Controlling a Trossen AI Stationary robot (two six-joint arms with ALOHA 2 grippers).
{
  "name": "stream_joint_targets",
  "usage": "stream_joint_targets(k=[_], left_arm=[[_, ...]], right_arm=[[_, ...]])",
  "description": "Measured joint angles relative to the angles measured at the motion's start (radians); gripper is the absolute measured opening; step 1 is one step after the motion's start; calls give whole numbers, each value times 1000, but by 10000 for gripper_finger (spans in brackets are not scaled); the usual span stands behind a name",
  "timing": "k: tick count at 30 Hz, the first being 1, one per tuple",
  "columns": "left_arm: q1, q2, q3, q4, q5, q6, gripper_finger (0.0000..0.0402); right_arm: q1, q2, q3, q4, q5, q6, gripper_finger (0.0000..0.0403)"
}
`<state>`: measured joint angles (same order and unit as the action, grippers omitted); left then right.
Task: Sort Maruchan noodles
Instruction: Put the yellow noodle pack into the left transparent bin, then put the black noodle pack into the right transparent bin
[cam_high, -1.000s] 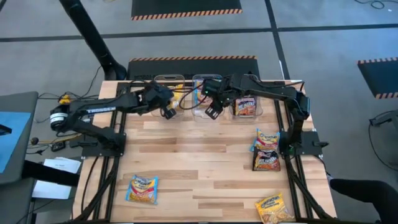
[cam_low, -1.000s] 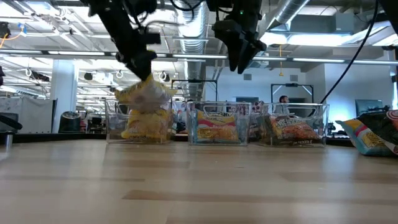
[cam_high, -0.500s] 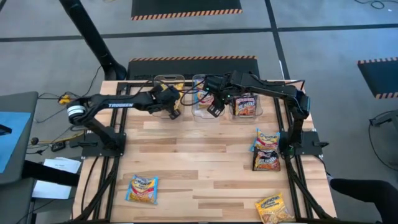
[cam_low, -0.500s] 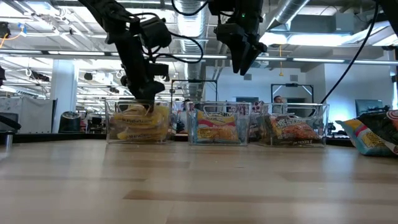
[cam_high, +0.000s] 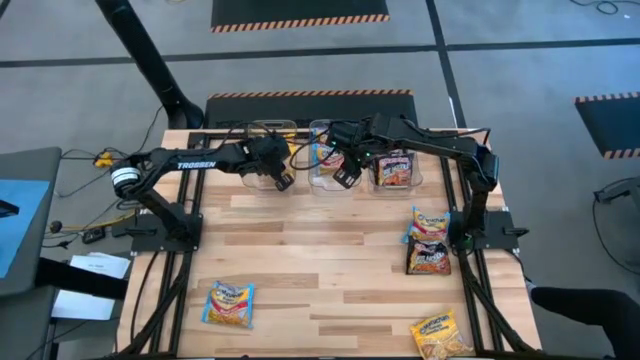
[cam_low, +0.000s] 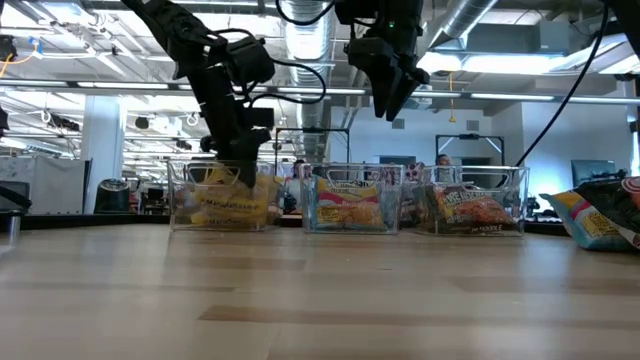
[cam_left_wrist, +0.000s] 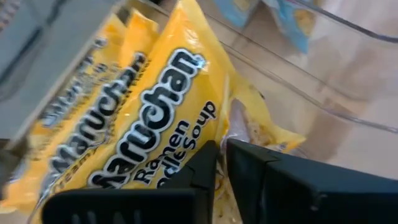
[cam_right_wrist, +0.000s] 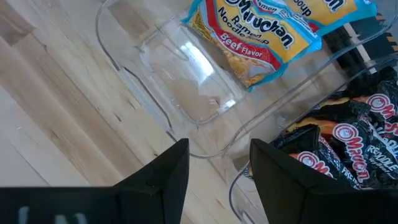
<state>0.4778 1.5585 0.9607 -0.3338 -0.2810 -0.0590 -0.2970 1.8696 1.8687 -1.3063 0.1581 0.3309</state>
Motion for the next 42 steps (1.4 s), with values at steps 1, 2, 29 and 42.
stream_joint_targets(k=[1,2,29,42], left_arm=[[3,0,0,-5,17,1,36],[4,0,0,-11,29,7,45],[12,-14,69,-175,104,-26,114],[16,-16,322,-430,191,-18,113]], right_arm=[[0,0,0,0,0,0,193],[0,0,0,0,0,0,193],[-2,0,0,-41,-3,-127,193],[27,0,0,-232,-31,-101,193]])
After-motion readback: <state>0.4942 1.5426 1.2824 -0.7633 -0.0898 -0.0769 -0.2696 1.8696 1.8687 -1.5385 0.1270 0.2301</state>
